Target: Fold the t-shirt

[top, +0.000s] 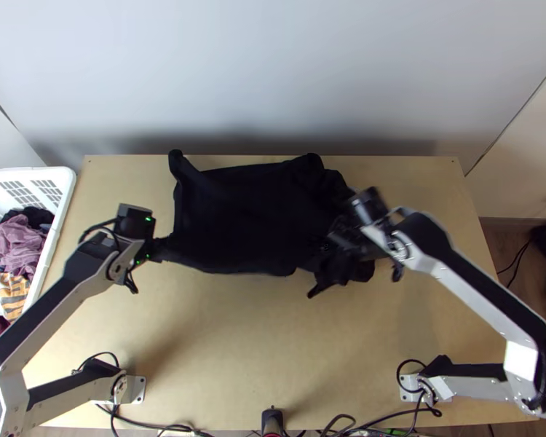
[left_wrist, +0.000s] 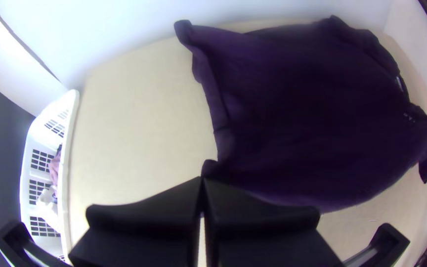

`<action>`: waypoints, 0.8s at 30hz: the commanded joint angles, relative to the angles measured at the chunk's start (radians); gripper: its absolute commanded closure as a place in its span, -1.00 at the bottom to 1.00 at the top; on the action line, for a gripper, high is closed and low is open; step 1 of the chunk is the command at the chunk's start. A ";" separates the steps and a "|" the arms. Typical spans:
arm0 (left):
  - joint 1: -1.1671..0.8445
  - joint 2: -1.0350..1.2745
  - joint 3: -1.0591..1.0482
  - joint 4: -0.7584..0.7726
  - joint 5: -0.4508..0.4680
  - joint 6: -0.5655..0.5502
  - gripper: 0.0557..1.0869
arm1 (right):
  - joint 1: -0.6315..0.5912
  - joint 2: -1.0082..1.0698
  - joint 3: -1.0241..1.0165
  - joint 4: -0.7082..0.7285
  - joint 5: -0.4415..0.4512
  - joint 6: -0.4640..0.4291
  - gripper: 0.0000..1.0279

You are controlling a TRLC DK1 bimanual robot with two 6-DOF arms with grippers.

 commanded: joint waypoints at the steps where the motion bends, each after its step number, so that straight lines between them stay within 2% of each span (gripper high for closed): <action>1: 0.044 -0.053 0.069 -0.036 0.001 0.024 0.93 | -0.128 -0.088 0.087 -0.099 0.001 -0.017 0.95; 14: 0.033 -0.171 0.104 -0.111 0.038 0.021 0.93 | -0.176 -0.229 0.180 -0.202 0.056 -0.013 0.95; 24: -0.065 -0.037 -0.088 0.164 0.054 0.000 0.93 | -0.156 -0.281 0.125 -0.274 0.053 0.041 0.95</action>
